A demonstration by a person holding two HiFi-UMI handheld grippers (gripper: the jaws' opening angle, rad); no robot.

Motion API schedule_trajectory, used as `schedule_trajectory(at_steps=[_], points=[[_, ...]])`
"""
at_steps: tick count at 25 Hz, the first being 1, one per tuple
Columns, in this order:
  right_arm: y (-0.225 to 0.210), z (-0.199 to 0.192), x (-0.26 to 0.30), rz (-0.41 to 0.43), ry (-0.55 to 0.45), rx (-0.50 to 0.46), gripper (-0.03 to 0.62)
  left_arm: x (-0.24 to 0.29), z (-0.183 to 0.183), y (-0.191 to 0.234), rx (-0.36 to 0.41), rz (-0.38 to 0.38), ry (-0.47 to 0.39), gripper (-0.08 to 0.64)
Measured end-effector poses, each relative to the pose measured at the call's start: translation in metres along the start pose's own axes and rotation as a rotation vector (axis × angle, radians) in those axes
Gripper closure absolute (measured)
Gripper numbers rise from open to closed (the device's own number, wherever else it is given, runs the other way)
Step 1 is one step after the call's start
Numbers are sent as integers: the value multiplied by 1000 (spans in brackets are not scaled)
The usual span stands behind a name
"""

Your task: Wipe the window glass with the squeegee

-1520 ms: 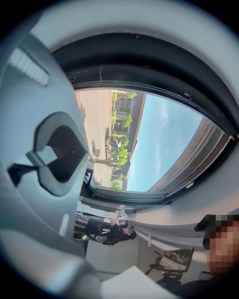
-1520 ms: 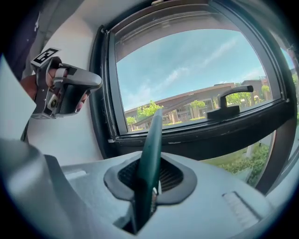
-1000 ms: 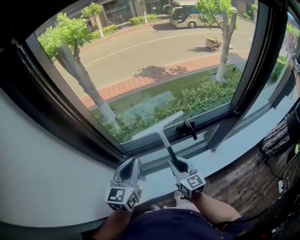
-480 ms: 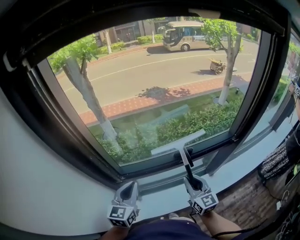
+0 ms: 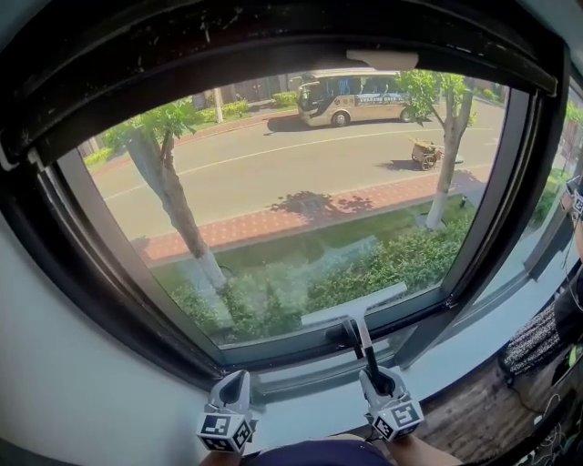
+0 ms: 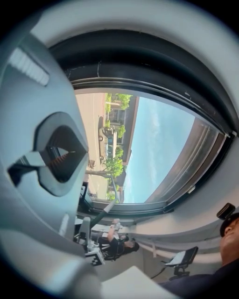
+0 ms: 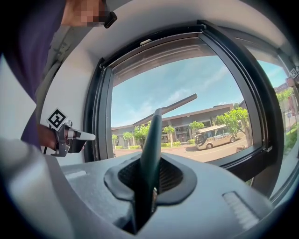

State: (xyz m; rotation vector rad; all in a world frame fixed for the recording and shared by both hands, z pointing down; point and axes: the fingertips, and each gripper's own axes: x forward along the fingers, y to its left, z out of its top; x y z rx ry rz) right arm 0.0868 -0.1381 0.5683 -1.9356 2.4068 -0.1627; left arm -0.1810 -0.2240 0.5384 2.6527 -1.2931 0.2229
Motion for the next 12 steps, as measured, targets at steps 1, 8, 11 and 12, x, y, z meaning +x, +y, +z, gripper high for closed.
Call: schedule_trajectory(at_steps=[1, 8, 11, 12], points=[[-6, -1, 0, -7, 1, 15, 537, 2, 0, -1, -2, 2, 2, 555], [-16, 1, -2, 16, -4, 29, 537, -6, 9, -1, 3, 38, -2, 555], [-27, 5, 8, 24, -19, 31, 537, -1, 0, 4, -30, 74, -7, 555], [-32, 8, 12, 26, -27, 29, 537, 2, -3, 7, -47, 90, -10, 555]])
